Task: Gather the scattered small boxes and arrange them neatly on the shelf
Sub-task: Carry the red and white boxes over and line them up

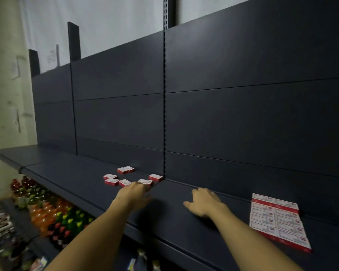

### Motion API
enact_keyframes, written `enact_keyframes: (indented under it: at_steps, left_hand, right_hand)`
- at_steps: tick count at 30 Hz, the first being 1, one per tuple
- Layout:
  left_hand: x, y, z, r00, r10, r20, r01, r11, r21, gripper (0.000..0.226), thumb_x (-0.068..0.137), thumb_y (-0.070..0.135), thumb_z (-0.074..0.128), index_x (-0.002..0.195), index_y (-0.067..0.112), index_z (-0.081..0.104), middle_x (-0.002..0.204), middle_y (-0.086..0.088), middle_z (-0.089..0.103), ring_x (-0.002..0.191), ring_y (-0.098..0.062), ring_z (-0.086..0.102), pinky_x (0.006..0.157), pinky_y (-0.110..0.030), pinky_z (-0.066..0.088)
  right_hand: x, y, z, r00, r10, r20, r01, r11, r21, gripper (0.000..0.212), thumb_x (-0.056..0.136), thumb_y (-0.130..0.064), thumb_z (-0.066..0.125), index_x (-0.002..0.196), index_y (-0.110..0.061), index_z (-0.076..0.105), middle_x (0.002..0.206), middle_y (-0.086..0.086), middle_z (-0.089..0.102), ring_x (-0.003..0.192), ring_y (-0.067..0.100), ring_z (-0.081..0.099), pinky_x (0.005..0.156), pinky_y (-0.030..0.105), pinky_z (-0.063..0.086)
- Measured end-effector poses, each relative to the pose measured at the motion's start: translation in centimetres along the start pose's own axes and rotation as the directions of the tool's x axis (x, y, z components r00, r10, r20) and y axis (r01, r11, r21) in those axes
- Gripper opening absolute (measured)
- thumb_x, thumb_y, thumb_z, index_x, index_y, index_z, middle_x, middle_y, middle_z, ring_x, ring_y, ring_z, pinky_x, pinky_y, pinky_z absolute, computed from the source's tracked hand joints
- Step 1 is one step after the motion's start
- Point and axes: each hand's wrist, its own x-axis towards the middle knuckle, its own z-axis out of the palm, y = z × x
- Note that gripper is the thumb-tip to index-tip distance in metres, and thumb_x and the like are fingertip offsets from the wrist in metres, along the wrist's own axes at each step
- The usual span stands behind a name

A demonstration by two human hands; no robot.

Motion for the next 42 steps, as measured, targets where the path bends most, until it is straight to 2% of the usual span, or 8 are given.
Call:
enact_keyframes:
  at_steps: [3,8,16,23,28,34,39,42]
  left_hand:
    - [-0.3,-2.4,0.0,1.000,-0.003,0.009,0.003,1.000,0.003,0.033,0.095,0.042,0.051,0.121,0.025,0.065,0.122,-0.001,0.062,0.110,-0.024,0.060,0.088,-0.038,0.052]
    - [-0.4,-6.6,0.1,1.000,0.023,-0.019,-0.023,0.999,0.030,0.025,0.095,0.034,0.047,0.102,0.020,0.067,0.113,-0.001,0.064,0.096,-0.022,0.063,0.075,-0.035,0.053]
    - [-0.3,-12.3,-0.6,0.999,0.049,-0.015,-0.048,0.997,0.056,0.035,0.095,0.031,0.045,0.125,0.026,0.062,0.126,-0.001,0.060,0.111,-0.023,0.059,0.084,-0.037,0.053]
    - [1.2,-16.3,-0.1,0.997,0.076,-0.030,-0.075,0.997,0.035,0.039,0.097,0.028,0.049,0.135,0.025,0.059,0.135,0.000,0.056,0.115,-0.020,0.058,0.084,-0.033,0.051]
    - [3.1,-20.1,1.6,0.997,0.074,-0.002,-0.074,0.997,0.037,0.033,0.098,0.029,0.052,0.129,0.025,0.061,0.130,0.000,0.059,0.111,-0.019,0.060,0.090,-0.036,0.054]
    - [7.8,-24.2,2.4,0.999,0.048,-0.020,-0.047,0.998,0.050,0.037,0.095,0.023,0.054,0.131,0.028,0.062,0.133,0.004,0.058,0.117,-0.019,0.058,0.093,-0.036,0.053]
    - [13.2,-27.1,3.3,0.999,0.041,-0.023,-0.039,0.997,0.068,0.040,0.092,0.017,0.058,0.130,0.028,0.062,0.132,0.004,0.059,0.114,-0.019,0.060,0.090,-0.037,0.054]
    - [16.3,-28.6,3.9,0.999,0.041,-0.018,-0.040,0.998,0.048,0.043,0.092,0.015,0.054,0.133,0.028,0.062,0.135,0.005,0.058,0.119,-0.019,0.058,0.092,-0.036,0.054]
  right_hand:
    - [0.5,-2.5,0.3,1.000,0.000,-0.015,0.000,1.000,0.001,0.068,0.094,-0.057,0.047,0.142,-0.009,0.045,0.144,0.012,0.048,0.132,0.030,0.045,0.108,0.040,0.039]
    - [1.2,-6.2,0.9,0.999,0.019,-0.031,-0.019,1.000,-0.003,0.061,0.097,-0.051,0.046,0.141,-0.009,0.046,0.143,0.011,0.049,0.130,0.030,0.046,0.106,0.040,0.040]
    - [1.9,-11.9,1.3,0.998,0.030,-0.057,-0.031,0.999,-0.022,0.053,0.098,-0.043,0.049,0.138,-0.008,0.047,0.140,0.011,0.049,0.128,0.030,0.047,0.105,0.040,0.039]
    - [4.0,-15.1,0.9,0.997,0.028,-0.069,-0.030,0.999,-0.041,0.047,0.096,-0.038,0.054,0.133,-0.008,0.050,0.136,0.011,0.051,0.124,0.030,0.050,0.100,0.039,0.042]
    - [7.6,-17.0,0.7,0.995,-0.001,-0.100,-0.003,0.999,-0.047,0.037,0.093,-0.033,0.055,0.123,-0.010,0.057,0.126,0.009,0.057,0.115,0.030,0.055,0.094,0.038,0.044]
    - [13.9,-19.0,1.4,0.994,-0.027,-0.104,0.024,0.999,-0.034,0.040,0.090,-0.032,0.057,0.124,-0.011,0.054,0.129,0.010,0.054,0.119,0.030,0.053,0.095,0.038,0.043]
    - [20.0,-20.1,2.0,0.995,-0.045,-0.087,0.043,0.999,-0.016,0.037,0.091,-0.027,0.056,0.124,-0.010,0.054,0.129,0.010,0.053,0.116,0.030,0.053,0.088,0.035,0.042]
    - [23.6,-20.7,2.1,0.994,-0.058,-0.091,0.059,0.998,0.008,0.041,0.090,-0.022,0.055,0.129,-0.010,0.053,0.131,0.010,0.052,0.117,0.030,0.053,0.092,0.037,0.045]
